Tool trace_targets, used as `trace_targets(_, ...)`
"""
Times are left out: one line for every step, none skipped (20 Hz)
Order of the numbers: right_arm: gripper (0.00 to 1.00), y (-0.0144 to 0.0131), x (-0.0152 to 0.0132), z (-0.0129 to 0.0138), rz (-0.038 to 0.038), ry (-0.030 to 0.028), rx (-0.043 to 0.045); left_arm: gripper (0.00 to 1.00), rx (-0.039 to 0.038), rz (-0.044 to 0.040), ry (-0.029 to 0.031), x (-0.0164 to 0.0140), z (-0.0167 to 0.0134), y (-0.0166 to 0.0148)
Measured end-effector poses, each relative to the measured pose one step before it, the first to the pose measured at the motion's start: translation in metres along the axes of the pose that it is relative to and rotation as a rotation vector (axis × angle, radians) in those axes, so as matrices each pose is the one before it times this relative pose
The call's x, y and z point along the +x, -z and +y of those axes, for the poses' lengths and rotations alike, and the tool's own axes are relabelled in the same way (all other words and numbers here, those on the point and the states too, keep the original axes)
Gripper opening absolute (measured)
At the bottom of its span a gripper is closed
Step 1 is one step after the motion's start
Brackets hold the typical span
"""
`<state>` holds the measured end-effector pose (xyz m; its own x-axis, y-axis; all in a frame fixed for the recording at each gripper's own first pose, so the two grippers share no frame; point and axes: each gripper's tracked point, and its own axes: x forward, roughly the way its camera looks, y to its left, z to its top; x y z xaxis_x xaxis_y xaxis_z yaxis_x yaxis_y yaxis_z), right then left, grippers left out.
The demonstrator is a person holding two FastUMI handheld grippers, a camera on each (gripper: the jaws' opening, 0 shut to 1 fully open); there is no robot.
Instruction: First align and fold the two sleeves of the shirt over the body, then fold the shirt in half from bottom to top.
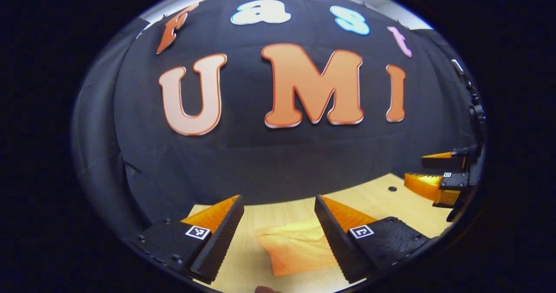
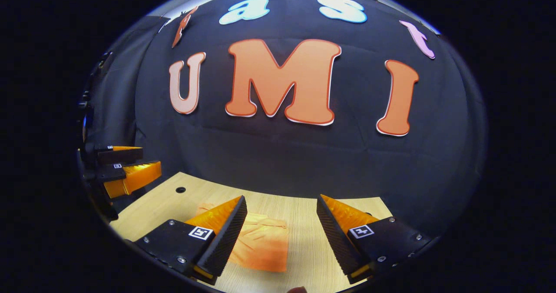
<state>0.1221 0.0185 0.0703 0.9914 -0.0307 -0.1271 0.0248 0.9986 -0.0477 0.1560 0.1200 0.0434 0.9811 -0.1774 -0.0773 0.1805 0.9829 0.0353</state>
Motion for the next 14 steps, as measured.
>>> trace_targets(0.98,-0.00499,-0.00921,-0.00275,-0.02495,0.00693,0.00759,1.00,0.00046,-0.02239,0.00241,-0.00844,-0.00581,-0.00288)
trace_targets(0.98,-0.00487,-0.00936,-0.00080,-0.02858,-0.00119,0.00374,1.00,0.00233,-0.02224,-0.00403,-0.00930,-0.00303,-0.00468)
trace_targets(1.00,-0.00360,-0.00896,-0.00107,-0.03487,-0.00147,-0.00553,1.00,-0.00167,-0.02049,0.00026,-0.01138,-0.00535,-0.00541)
trace_targets(0.98,-0.00470,-0.00724,-0.00626,-0.03930,0.01213,-0.01379,1.00,-0.00863,-0.01556,-0.01108,-0.01007,-0.00452,-0.00502)
trace_targets(0.98,-0.00188,-0.00585,-0.00302,-0.01774,0.00680,-0.00628,1.00,-0.01199,-0.01331,0.01226,-0.00948,-0.00805,-0.00163)
trace_targets(0.98,0.00170,-0.00920,-0.00077,-0.00739,0.00235,0.00355,1.00,-0.00245,-0.01859,0.00868,-0.00905,-0.00710,-0.00273)
trace_targets(0.97,0.00047,-0.00571,-0.00142,-0.00424,0.00208,0.00819,1.00,0.00656,-0.01413,0.00094,-0.00669,-0.00369,-0.00142)
trace_targets(0.98,-0.00048,-0.00806,0.00032,-0.00435,-0.00269,0.00792,1.00,0.01374,-0.01248,-0.00784,-0.00774,-0.00192,-0.00087)
trace_targets(0.98,-0.00176,-0.00606,0.00076,-0.00190,-0.00311,0.00701,1.00,0.00991,-0.00044,-0.00635,-0.00655,-0.00225,0.00219)
trace_targets(0.98,-0.00006,-0.00666,0.00250,-0.00303,-0.00267,0.00498,1.00,0.00131,-0.00069,-0.00264,-0.00503,-0.00236,0.00151)
trace_targets(0.98,-0.00126,-0.00478,0.00285,-0.00649,-0.00160,0.00557,1.00,-0.00760,0.00720,-0.00001,-0.00299,-0.00289,0.00285)
trace_targets(0.98,-0.00267,-0.00622,0.00116,-0.01427,0.00258,0.00382,1.00,-0.01254,0.00504,-0.00231,-0.00389,-0.00116,0.00279)
trace_targets(0.98,-0.00225,-0.00561,0.00447,-0.01556,-0.01161,0.00349,1.00,-0.01123,0.00359,-0.00237,-0.00291,-0.00076,0.00403)
trace_targets(0.98,-0.00039,-0.00374,0.00157,-0.01389,0.00016,-0.00120,1.00,-0.00330,-0.00037,-0.00133,-0.00369,-0.00055,0.00161)
